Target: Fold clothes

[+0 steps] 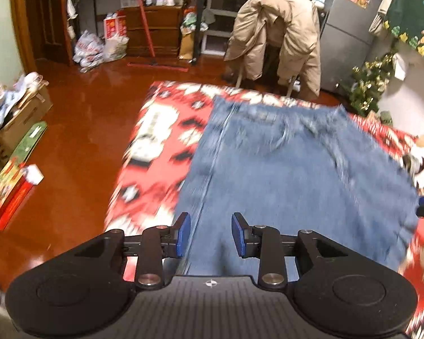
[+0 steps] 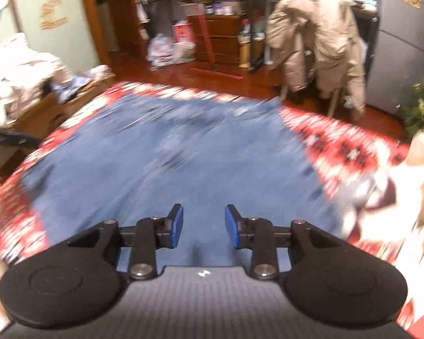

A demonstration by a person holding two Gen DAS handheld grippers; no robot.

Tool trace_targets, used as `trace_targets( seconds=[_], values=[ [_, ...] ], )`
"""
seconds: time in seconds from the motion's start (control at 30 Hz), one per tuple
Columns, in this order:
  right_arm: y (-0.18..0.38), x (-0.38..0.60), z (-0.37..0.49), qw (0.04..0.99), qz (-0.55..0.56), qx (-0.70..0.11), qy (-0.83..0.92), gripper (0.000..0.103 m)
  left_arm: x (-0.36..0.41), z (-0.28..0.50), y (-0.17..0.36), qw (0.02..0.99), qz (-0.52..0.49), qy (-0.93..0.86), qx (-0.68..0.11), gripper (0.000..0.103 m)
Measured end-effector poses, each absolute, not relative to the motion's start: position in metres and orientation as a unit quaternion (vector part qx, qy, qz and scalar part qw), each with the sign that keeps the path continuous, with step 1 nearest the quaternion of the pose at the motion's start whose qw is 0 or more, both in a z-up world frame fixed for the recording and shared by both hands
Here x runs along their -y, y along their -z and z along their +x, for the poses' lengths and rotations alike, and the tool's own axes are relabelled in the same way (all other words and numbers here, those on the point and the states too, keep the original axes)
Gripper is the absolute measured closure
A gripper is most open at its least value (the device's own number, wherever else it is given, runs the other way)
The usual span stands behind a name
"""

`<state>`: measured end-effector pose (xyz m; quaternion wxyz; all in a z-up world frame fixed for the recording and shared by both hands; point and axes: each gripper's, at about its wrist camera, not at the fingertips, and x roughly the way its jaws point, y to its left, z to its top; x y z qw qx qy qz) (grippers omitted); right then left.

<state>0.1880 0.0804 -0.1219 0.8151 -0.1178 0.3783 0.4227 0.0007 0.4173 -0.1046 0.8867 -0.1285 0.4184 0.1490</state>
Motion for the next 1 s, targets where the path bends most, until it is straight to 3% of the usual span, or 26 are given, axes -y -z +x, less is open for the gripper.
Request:
trace_targets(
  seconds=[0.17,0.33,0.5,0.63,0.8,1.0],
  values=[
    [0.130,-0.070,0.097,0.803,-0.110,-0.380,-0.446,0.067,-0.422,-0.048,0.114,0.887,-0.126,-0.159,-0.415,0.071],
    [0.139,-0.079,0.054,0.808,-0.110,-0.371,-0.444,0.072,-0.430,-0.063,0.131,0.887,-0.129,-0.153,-0.415,0.080],
    [0.145,-0.090,0.051,0.814,-0.090,-0.373,-0.435,0.081,-0.432,-0.062,0.140,0.894,-0.121,-0.149,-0.404,0.081],
    [0.151,-0.101,0.061,0.815,-0.103,-0.371,-0.433,0.081,-0.437,-0.053,0.147,0.898,-0.100,-0.154,-0.400,0.081],
    [0.153,-0.105,0.070,0.815,-0.092,-0.372,-0.435,0.081,-0.432,-0.046,0.158,0.903,-0.058,-0.138,-0.402,0.088],
    [0.151,-0.110,0.079,0.819,-0.075,-0.369,-0.433,0.079,-0.438,-0.043,0.152,0.911,-0.103,-0.140,-0.374,0.091]
  ],
)
